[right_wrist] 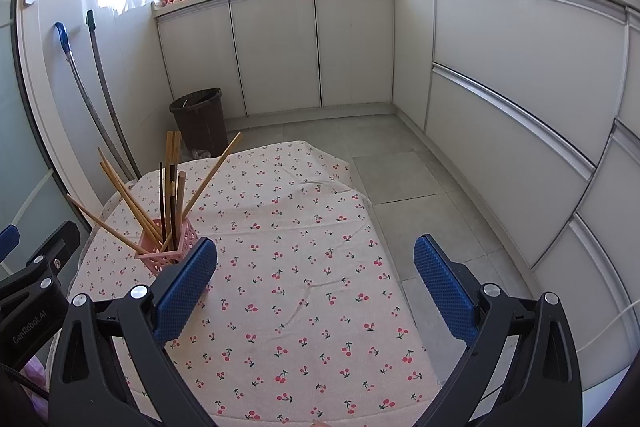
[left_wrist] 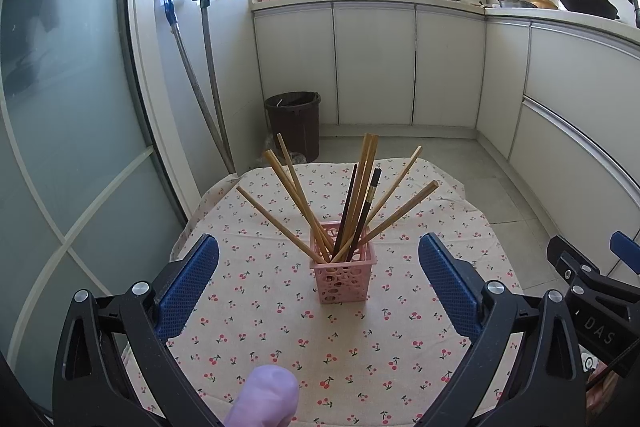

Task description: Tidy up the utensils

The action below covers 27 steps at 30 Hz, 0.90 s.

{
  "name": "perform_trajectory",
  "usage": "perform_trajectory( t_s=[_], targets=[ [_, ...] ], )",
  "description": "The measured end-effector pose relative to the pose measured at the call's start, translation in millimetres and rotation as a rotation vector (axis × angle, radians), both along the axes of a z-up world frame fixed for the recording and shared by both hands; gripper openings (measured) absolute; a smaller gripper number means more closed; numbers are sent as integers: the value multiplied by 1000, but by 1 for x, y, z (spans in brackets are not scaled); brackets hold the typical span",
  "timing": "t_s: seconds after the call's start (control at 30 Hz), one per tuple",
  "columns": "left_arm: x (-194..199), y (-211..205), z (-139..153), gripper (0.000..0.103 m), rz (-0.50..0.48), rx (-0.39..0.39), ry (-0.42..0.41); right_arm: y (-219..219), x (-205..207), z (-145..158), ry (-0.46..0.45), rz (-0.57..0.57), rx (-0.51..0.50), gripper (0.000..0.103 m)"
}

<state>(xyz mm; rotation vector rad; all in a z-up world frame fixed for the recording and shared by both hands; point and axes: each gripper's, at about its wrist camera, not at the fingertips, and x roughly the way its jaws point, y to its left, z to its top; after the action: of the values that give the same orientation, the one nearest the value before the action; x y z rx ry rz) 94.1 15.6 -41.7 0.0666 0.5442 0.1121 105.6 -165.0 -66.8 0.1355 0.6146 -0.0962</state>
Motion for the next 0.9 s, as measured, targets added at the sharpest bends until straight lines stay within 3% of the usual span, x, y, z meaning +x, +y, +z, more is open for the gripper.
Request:
perform_trajectory(
  t_s=[0.9],
  targets=[
    [3, 0, -1, 96, 15, 3, 14, -1, 1, -2, 10, 1, 0, 96]
  ],
)
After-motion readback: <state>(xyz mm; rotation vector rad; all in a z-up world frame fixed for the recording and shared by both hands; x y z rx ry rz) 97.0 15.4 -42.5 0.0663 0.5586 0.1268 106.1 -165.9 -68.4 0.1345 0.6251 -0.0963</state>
